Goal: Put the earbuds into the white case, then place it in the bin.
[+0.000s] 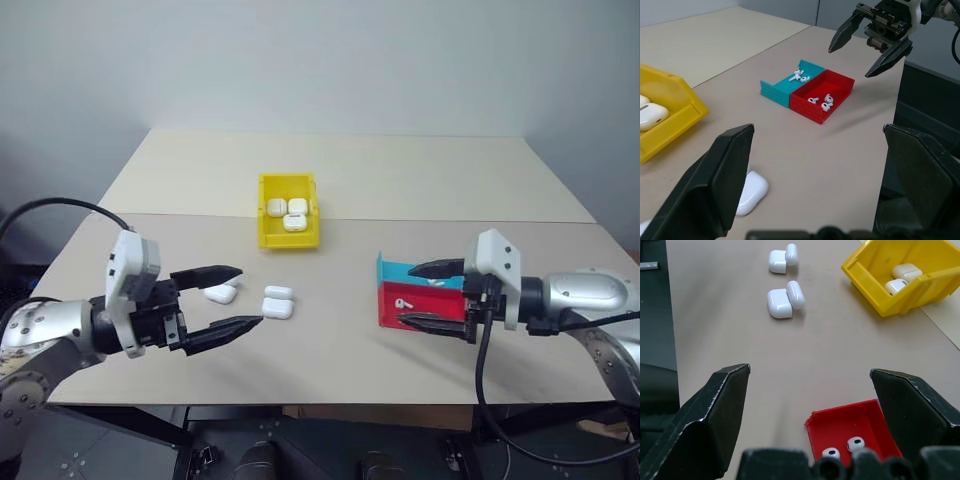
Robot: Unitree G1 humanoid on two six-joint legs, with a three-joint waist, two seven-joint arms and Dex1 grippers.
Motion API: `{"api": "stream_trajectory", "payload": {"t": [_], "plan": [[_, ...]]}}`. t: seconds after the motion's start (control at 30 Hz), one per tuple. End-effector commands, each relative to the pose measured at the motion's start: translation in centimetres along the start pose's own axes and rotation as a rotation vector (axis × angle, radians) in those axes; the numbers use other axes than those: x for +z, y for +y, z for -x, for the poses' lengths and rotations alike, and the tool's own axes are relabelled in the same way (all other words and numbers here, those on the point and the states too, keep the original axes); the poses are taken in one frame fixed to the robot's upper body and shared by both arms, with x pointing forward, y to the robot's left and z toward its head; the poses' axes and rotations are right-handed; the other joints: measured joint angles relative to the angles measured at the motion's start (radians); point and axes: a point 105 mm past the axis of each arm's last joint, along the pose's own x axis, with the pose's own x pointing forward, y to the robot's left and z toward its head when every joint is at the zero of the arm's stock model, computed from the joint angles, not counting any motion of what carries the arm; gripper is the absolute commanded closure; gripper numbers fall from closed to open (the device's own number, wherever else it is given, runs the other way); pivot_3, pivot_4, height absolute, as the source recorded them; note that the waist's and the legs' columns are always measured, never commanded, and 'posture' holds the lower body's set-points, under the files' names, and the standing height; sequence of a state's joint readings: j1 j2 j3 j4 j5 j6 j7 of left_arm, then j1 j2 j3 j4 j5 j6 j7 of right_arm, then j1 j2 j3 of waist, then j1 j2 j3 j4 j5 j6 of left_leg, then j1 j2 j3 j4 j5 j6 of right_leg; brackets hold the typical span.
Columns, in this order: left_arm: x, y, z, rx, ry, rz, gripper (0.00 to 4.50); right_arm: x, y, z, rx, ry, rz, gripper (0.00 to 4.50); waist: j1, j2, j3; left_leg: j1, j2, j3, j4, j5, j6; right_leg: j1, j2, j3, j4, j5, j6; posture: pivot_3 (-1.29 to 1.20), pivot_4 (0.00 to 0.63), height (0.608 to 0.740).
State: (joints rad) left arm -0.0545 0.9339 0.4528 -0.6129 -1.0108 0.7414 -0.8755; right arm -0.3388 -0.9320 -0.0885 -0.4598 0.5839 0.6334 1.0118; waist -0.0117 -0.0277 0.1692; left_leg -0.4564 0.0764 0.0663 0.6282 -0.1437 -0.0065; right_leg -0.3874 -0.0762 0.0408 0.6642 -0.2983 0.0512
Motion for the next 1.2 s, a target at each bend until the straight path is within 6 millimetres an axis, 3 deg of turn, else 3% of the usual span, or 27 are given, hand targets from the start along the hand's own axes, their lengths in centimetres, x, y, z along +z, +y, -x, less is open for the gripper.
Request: {"api": "stream_trajectory", "payload": {"t": [0.03,0.13,0.3,0.47,0.53,0.67,0.97,1.2], "plan": [[0.8,-0.3,0.2,-0.001,-0.010,-0.033,0.00,0.9,-0.2,0.1,-0.002,-0.028,0.049,0.04,0.000,0.000,0.000,0.000,0.000,0.000,0.000,0.000,0.000,0.000,0.000,0.000,0.000,0.000,0.000,0.00,0.150,0.740],[0.5,0.3,0.1,0.065,0.021,-0.032,0.00,1.0,-0.2,0.1,-0.003,-0.030,0.046,0.04,0.000,0.000,0.000,0.000,0.000,0.000,0.000,0.000,0.000,0.000,0.000,0.000,0.000,0.000,0.000,0.00,0.150,0.740],[-1.6,1.8,0.6,0.159,0.224,-0.119,0.00,0.7,0.1,0.0,-0.002,-0.032,0.027,0.04,0.000,0.000,0.000,0.000,0.000,0.000,0.000,0.000,0.000,0.000,0.000,0.000,0.000,0.000,0.000,0.00,0.150,0.740],[-2.4,4.9,0.5,0.418,0.393,-0.193,0.00,0.8,-0.3,-0.4,-0.002,-0.037,0.022,0.04,0.003,0.000,0.000,0.000,0.000,0.000,0.000,0.000,0.000,0.000,0.000,0.000,0.000,0.000,0.000,0.00,0.150,0.740],[-2.1,6.4,0.7,0.512,0.417,-0.123,0.00,1.0,-0.2,-0.4,0.009,-0.042,0.017,0.04,0.006,-0.001,0.000,0.000,0.000,0.000,0.000,0.000,0.000,0.000,0.000,0.000,0.000,0.000,0.000,0.00,0.150,0.740],[-3.3,8.8,1.5,0.643,0.661,0.142,0.00,1.0,0.2,-0.5,0.025,-0.050,0.007,0.04,0.014,-0.001,0.000,0.000,0.000,-0.001,0.001,0.000,0.000,0.000,0.001,0.000,0.000,0.000,0.000,0.00,0.150,0.740],[-2.8,10.3,-0.6,0.567,0.834,0.317,0.00,0.9,1.0,-1.2,0.017,-0.078,-0.015,0.04,0.014,-0.003,0.001,-0.002,-0.001,-0.002,0.000,0.000,0.000,-0.002,0.000,0.000,0.001,0.000,0.001,0.00,0.150,0.740],[-4.0,11.6,-2.2,0.629,0.940,0.433,0.00,0.9,1.4,-2.1,0.003,-0.100,-0.019,0.04,0.015,-0.003,0.001,-0.002,-0.002,-0.002,0.001,0.000,0.000,-0.001,0.000,0.000,0.002,0.000,0.001,0.00,0.150,0.740]]}}
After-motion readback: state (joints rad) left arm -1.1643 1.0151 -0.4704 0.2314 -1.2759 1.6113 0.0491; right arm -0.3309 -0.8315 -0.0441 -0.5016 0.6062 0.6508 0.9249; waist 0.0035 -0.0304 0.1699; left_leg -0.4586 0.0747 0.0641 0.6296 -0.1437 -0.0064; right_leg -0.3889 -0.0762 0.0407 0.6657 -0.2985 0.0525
